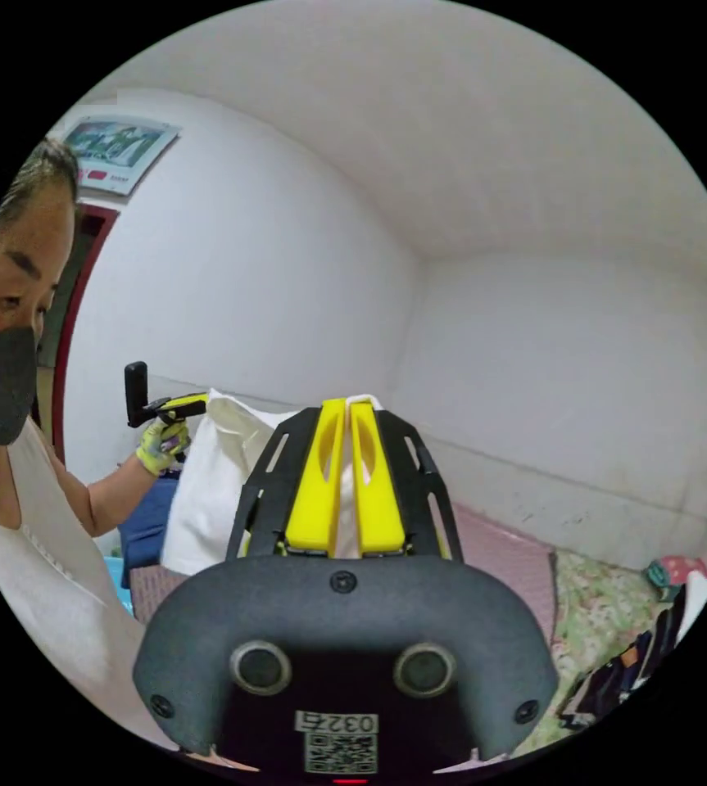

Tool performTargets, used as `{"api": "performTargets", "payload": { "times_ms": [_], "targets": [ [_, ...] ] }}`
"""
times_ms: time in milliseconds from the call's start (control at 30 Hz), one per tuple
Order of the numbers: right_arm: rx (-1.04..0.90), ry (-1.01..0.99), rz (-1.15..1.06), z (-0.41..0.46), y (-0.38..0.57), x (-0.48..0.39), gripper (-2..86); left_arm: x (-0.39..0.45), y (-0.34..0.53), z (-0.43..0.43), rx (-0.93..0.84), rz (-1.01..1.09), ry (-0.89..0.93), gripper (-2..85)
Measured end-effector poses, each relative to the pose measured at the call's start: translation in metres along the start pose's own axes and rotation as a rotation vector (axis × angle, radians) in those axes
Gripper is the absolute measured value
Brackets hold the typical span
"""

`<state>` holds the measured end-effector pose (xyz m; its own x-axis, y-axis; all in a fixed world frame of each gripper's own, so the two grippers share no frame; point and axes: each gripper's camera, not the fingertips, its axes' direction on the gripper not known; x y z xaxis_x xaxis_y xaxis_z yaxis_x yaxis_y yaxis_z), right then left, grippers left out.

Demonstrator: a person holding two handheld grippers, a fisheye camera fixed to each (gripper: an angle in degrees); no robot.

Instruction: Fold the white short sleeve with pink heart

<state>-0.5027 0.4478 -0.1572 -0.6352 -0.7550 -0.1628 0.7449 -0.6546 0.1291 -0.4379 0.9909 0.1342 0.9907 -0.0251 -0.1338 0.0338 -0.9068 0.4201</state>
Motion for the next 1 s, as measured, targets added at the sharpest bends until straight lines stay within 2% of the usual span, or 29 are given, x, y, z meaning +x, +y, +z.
{"api": "performTargets", "payload": {
  "times_ms": [233, 367, 467, 567, 667, 733, 767, 800, 833, 867, 933, 1000],
  "targets": [
    [0.075, 0.149, -0.175, -0.08, -0.075, -0.062, -0.9, 0.06, -0.101, -0.032, 0.116, 0.182, -0.05, -1.0],
    [0.089, 0.173, -0.236, -0.099, -0.108, -0.078, -0.9, 0.075, -0.135, -0.021, 0.12, 0.3, -0.139, -1.0],
    [0.048, 0.24, -0.273, -0.083, -0.119, -0.076, -0.9, 0.054, -0.143, 0.024, 0.076, 0.285, -0.109, -1.0],
    [-0.054, 0.27, -0.208, -0.029, -0.112, -0.034, -0.8, 0.018, -0.126, 0.118, -0.049, 0.244, -0.069, -1.0],
    [-0.225, 0.346, -0.064, 0.066, -0.078, 0.045, -0.4, -0.022, -0.072, 0.257, -0.218, 0.171, -0.063, -0.7],
    [-0.416, 0.385, 0.037, 0.156, -0.026, 0.115, 1.2, -0.065, 0.01, 0.381, -0.47, 0.057, -0.11, -0.2],
    [-0.488, 0.377, 0.081, 0.179, -0.008, 0.135, 2.2, -0.078, 0.037, 0.406, -0.543, 0.015, -0.157, 0.1],
    [-0.648, 0.342, 0.173, 0.218, 0.031, 0.17, 4.0, -0.105, 0.095, 0.445, -0.687, -0.073, -0.242, 0.7],
    [-0.747, 0.303, 0.241, 0.241, 0.07, 0.193, 5.6, -0.13, 0.154, 0.461, -0.779, -0.181, -0.253, 0.2],
    [-0.765, 0.302, 0.263, 0.244, 0.088, 0.2, 5.9, -0.142, 0.182, 0.461, -0.789, -0.242, -0.227, 0.0],
    [-0.726, 0.322, 0.344, 0.231, 0.152, 0.212, 6.4, -0.168, 0.294, 0.44, -0.775, -0.448, -0.064, -0.6],
    [-0.717, 0.287, 0.444, 0.213, 0.21, 0.215, 6.4, -0.166, 0.376, 0.418, -0.808, -0.55, 0.019, -0.7]
  ]
}}
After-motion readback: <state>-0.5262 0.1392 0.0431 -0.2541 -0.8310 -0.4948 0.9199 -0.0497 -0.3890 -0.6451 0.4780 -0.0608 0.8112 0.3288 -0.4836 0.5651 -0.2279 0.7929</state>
